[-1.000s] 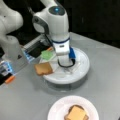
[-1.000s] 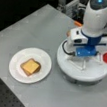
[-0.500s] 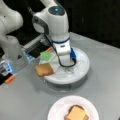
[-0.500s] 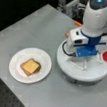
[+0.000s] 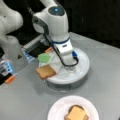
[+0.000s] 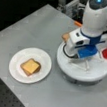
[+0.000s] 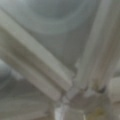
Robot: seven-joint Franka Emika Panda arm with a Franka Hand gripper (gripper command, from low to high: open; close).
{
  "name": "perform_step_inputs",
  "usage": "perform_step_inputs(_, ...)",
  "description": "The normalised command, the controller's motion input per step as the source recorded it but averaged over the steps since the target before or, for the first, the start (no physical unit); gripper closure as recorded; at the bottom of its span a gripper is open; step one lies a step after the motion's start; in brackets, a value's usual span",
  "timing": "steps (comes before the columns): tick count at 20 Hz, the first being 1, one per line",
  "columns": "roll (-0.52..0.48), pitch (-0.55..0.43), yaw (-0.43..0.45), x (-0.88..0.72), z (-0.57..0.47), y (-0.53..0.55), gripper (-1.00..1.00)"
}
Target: Ingredient selection for cheeseburger or sandwich
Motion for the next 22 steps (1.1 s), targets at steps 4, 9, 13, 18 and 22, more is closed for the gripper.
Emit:
perform_step_inputs(4,0.158,-0.014,0.208,0.10,0.04,0.05,-1.00)
perform_step_inputs(9,0.153,-0.007,0.166,0.11,0.07,0.07,-1.00)
perform_step_inputs(13,0.172,0.004,0.137,0.11,0.07,0.08,-1.00)
perform_step_inputs(18,0.186,0.009,0.104,0.10,0.04,0.07,-1.00)
perform_step_inputs(22,0.188,0.006,0.030,0.10,0.03,0.07,-1.00)
